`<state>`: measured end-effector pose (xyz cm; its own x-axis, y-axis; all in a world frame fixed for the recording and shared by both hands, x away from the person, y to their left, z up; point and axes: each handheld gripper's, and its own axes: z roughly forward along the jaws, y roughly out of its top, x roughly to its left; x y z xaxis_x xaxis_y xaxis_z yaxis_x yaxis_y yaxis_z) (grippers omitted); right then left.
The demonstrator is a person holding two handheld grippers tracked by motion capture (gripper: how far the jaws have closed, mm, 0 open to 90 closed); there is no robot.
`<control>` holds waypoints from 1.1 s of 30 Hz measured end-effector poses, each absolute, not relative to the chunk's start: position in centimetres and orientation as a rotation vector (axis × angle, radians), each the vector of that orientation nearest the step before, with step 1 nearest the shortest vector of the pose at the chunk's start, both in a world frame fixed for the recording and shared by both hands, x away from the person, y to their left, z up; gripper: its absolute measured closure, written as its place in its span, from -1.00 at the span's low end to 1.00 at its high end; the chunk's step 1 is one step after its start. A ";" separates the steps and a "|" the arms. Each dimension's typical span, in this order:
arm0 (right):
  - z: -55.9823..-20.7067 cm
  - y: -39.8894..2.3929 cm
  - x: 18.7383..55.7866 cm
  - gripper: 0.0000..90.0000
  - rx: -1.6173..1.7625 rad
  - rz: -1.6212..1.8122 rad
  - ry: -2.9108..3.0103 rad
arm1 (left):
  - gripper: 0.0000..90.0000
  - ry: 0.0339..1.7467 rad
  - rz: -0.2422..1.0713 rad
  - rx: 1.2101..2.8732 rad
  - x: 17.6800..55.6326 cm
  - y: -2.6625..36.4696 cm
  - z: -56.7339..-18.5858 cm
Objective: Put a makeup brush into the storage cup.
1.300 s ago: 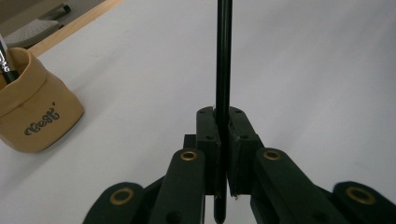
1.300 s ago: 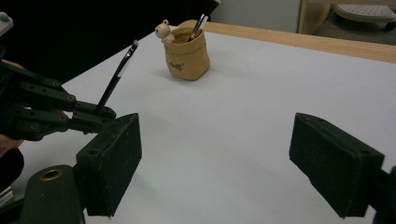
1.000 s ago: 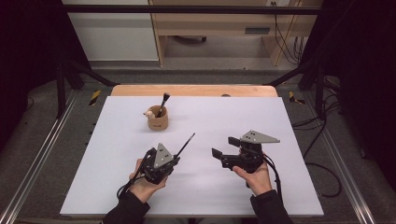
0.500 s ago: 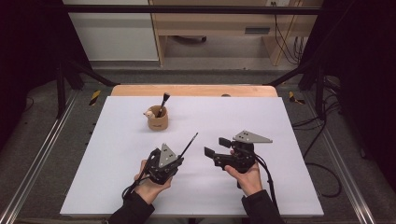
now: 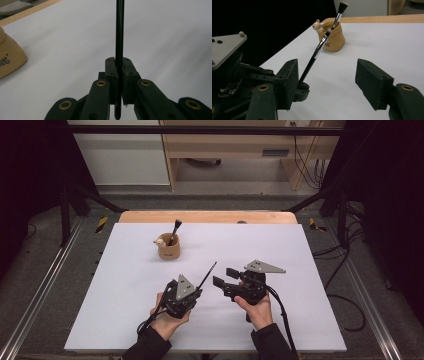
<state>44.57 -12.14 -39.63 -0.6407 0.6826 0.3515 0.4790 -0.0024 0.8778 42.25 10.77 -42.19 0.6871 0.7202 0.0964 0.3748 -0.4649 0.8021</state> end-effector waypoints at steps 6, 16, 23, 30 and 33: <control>-39.7 -11.9 44.6 -0.06 1.255 1.743 2.081 | 0.88 0.833 0.545 2.089 42.1 10.3 -42.2; -39.9 -11.7 44.8 0.21 1.301 1.784 2.057 | 0.88 0.834 0.535 2.077 41.8 9.7 -42.2; -40.0 -11.5 44.9 0.39 1.321 1.815 2.046 | 0.88 0.837 0.525 2.066 41.7 9.3 -42.1; -40.0 -11.5 45.0 0.57 1.345 1.849 2.034 | 0.88 0.833 0.515 2.053 41.5 9.0 -42.1; -40.0 -11.5 45.0 0.64 1.357 1.862 2.029 | 0.88 0.831 0.514 2.053 41.4 8.9 -42.1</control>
<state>45.01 -11.50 -40.02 -0.6073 0.6266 0.4884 0.5402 -0.1251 0.8322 41.44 8.93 -42.08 0.6959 0.7158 0.0569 0.3712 -0.4265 0.8248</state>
